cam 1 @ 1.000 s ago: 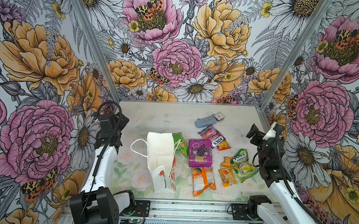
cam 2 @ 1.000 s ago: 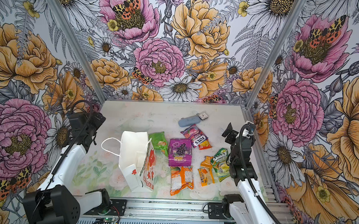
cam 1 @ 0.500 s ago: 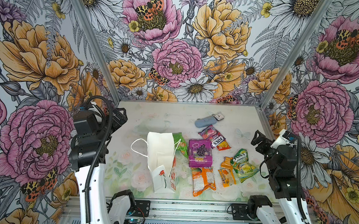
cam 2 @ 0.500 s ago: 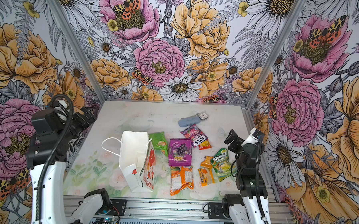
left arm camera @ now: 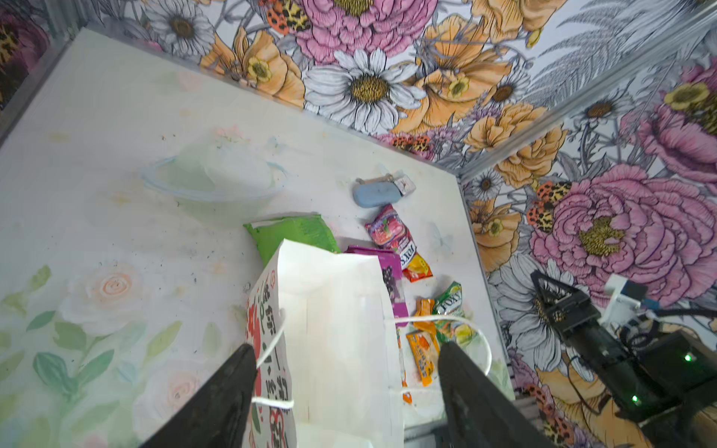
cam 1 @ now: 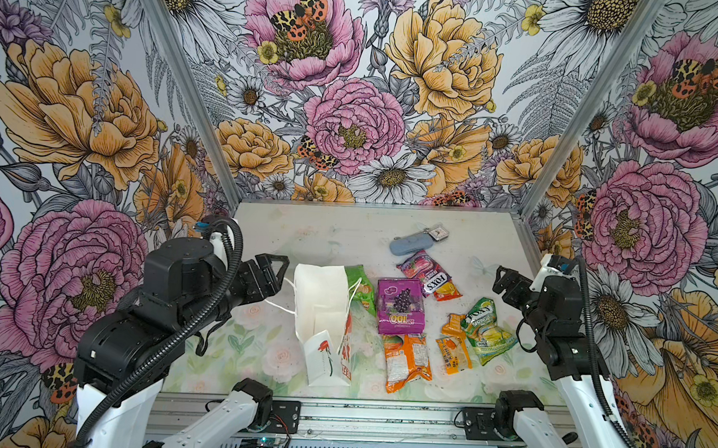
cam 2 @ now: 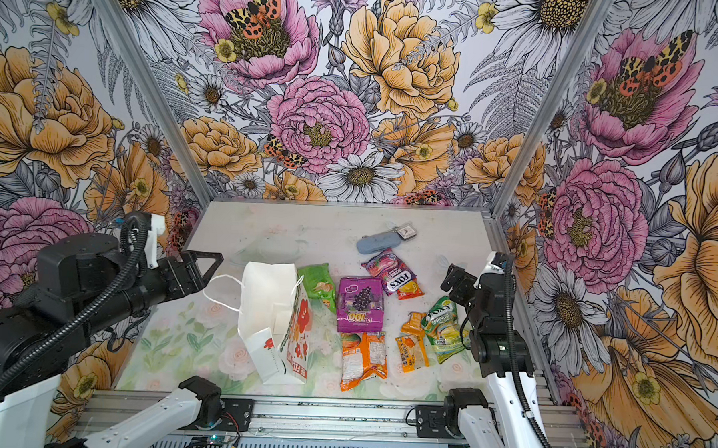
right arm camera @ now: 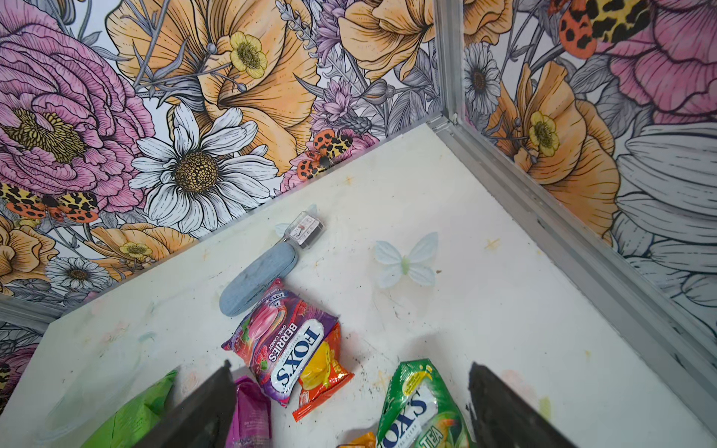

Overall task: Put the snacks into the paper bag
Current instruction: 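Move the left gripper to the white paper bag's rim while the right arm rises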

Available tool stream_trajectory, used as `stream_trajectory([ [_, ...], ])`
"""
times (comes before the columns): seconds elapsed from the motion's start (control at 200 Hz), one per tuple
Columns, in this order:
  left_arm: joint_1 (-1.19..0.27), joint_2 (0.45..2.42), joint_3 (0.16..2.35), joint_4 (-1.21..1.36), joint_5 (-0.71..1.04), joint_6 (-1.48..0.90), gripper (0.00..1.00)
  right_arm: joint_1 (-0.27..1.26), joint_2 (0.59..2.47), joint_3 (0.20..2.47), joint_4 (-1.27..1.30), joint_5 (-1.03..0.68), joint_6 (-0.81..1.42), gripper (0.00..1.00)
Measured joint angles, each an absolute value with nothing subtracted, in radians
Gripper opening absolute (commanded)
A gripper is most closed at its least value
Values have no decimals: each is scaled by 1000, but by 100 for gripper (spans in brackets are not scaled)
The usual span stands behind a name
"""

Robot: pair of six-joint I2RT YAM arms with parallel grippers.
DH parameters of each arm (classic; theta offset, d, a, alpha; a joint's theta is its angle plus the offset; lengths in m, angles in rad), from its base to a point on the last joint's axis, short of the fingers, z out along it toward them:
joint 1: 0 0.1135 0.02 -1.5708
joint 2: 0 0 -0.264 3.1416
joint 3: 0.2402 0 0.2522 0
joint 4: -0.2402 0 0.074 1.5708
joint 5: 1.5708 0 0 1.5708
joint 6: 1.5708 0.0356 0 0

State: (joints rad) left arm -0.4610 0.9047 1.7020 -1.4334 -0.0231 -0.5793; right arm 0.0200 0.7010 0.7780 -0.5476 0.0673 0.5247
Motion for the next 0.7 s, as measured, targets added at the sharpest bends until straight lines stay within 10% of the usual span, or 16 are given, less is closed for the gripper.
stream_trajectory([
  [0.696, -808, 1155, 1647, -1638, -276, -760, 78, 20, 668, 804, -573, -31, 587, 94],
])
